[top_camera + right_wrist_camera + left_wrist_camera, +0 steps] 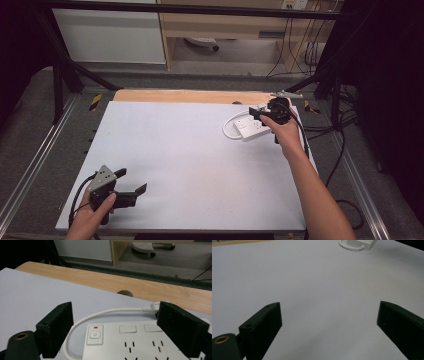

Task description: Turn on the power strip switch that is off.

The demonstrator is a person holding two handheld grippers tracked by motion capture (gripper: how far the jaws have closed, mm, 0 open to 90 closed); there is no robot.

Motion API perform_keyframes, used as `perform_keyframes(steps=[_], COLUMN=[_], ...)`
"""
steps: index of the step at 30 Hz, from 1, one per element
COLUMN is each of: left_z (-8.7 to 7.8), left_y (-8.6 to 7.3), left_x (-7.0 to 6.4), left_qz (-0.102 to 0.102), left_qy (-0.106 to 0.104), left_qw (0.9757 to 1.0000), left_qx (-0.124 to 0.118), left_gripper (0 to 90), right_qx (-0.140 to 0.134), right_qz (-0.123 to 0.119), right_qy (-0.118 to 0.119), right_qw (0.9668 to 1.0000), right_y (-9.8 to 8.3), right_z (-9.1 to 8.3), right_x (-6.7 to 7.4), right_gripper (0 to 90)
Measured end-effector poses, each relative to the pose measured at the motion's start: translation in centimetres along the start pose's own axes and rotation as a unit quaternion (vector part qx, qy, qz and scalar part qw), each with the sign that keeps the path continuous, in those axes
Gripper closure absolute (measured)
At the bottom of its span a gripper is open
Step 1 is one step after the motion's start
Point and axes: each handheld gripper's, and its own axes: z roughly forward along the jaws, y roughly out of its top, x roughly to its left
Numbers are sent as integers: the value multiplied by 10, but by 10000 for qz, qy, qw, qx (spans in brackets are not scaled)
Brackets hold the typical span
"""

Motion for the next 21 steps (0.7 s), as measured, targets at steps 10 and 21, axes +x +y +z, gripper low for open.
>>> perform_keyframes(steps=[10,21], left_z=[-1,0], left_y=[0,0], left_x=[1,0], left_qz=[8,-3], left_qy=[25,8], left_qw=[10000,10000], left_qx=[6,-5], left_gripper=[61,61], right_qx=[-183,-341], right_qz=[53,-99], right_qy=[51,142], right_qw=[9998,9993], right_y=[2,-9], right_z=[-21,-54], right_x=[1,6], right_gripper=[63,62])
